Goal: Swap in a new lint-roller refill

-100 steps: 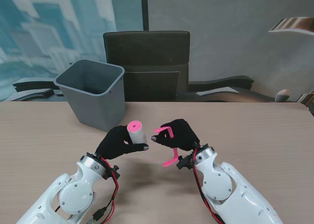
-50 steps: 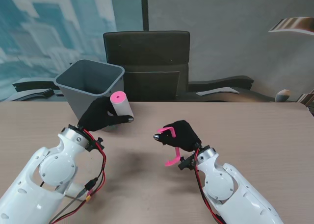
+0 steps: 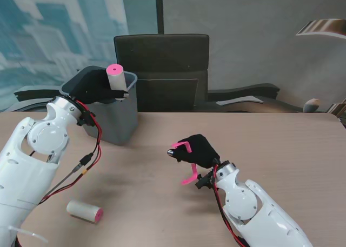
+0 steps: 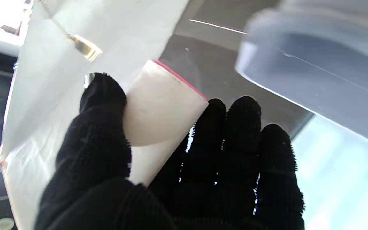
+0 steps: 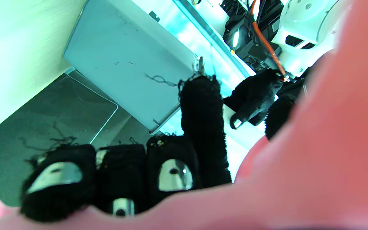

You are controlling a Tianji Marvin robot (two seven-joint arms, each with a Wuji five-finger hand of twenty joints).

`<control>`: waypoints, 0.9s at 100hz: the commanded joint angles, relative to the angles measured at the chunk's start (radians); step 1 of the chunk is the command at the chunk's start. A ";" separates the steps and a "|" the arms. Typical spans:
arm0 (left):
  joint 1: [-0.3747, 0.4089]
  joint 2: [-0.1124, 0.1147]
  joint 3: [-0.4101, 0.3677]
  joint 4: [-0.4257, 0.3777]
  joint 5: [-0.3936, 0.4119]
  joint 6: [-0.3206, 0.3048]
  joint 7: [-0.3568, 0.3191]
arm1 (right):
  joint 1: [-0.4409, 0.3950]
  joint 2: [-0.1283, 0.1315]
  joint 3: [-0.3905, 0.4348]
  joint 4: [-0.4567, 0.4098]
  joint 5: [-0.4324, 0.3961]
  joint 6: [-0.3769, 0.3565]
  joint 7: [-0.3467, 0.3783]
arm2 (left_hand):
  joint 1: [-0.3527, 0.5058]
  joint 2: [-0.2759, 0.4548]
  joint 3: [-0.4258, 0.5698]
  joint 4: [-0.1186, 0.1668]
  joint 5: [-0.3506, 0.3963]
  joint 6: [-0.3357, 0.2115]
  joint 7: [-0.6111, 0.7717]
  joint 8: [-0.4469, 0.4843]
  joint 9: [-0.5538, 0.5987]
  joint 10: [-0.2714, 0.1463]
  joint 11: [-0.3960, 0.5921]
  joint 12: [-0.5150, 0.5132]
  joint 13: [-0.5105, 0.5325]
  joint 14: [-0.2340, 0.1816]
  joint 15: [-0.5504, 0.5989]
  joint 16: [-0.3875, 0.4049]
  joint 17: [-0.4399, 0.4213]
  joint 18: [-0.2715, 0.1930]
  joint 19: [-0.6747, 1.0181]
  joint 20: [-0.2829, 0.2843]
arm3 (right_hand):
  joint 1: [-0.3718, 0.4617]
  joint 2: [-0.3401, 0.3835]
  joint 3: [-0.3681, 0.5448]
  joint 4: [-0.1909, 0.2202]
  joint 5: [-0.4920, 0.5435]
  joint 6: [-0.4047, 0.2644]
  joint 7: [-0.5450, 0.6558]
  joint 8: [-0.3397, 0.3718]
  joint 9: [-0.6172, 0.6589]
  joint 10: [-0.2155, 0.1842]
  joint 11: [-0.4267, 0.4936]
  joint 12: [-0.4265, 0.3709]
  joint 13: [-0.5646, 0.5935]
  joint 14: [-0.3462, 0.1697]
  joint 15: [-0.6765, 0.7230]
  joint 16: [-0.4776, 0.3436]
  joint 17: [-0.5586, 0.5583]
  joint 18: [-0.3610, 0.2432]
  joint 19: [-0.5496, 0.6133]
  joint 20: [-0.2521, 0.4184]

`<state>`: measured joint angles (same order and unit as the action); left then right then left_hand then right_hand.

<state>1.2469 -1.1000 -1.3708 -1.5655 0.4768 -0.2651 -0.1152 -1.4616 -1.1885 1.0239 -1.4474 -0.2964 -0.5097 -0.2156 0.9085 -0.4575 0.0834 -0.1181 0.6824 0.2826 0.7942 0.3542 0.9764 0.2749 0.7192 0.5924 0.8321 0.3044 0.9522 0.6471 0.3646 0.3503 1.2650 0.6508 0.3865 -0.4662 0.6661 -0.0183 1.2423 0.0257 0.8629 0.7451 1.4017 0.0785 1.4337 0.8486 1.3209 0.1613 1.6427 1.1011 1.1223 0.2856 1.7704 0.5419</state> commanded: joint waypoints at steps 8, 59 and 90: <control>-0.086 0.017 -0.003 0.077 0.040 0.006 -0.033 | 0.003 -0.001 -0.006 0.000 0.004 0.005 0.020 | 0.113 0.138 0.123 0.113 0.004 -0.177 0.053 0.024 -0.045 -0.107 -0.020 -0.050 -0.071 -0.035 -0.066 -0.023 -0.055 -0.050 -0.031 -0.007 | 0.007 0.015 -0.025 -0.024 0.032 0.055 -0.010 0.000 0.051 0.006 0.041 0.000 0.005 -0.473 0.126 0.006 0.042 -0.155 0.084 0.015; -0.255 0.030 0.072 0.293 0.201 -0.027 -0.005 | 0.006 0.001 -0.009 0.006 0.024 0.007 0.036 | -0.288 0.002 0.365 0.054 -0.452 0.011 -0.705 -0.121 -0.700 0.026 -0.336 -0.202 -0.510 -0.030 -0.413 -0.111 -0.298 -0.089 -0.344 -0.015 | -0.001 0.018 -0.017 -0.026 0.031 0.057 -0.012 0.000 0.051 0.007 0.041 0.000 0.005 -0.474 0.129 0.003 0.042 -0.153 0.083 0.014; -0.112 0.042 -0.050 0.132 0.241 -0.140 -0.001 | 0.006 0.001 -0.007 0.006 0.025 0.008 0.039 | -0.227 0.003 0.413 0.070 -0.253 -0.113 -0.610 -0.051 -0.578 -0.004 -0.320 -0.199 -0.458 -0.033 -0.409 -0.108 -0.261 -0.077 -0.329 0.017 | -0.001 0.018 -0.018 -0.026 0.030 0.058 -0.013 0.000 0.051 0.007 0.041 0.000 0.005 -0.473 0.128 0.001 0.042 -0.152 0.082 0.013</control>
<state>1.0710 -1.0723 -1.3861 -1.3631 0.6906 -0.3289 -0.1102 -1.4499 -1.1866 1.0159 -1.4348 -0.2712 -0.5032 -0.1900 0.6533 -0.4278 0.4654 -0.0518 0.3405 0.2191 0.1175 0.2514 0.3317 0.2880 0.3848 0.4144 0.3695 0.2767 0.5522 0.5467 0.0826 0.2858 0.9251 0.6456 0.3873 -0.4662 0.6661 -0.0183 1.2421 0.0273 0.8568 0.7451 1.4017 0.0794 1.4338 0.8486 1.3209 0.1614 1.6437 1.0994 1.1223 0.2856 1.7704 0.5420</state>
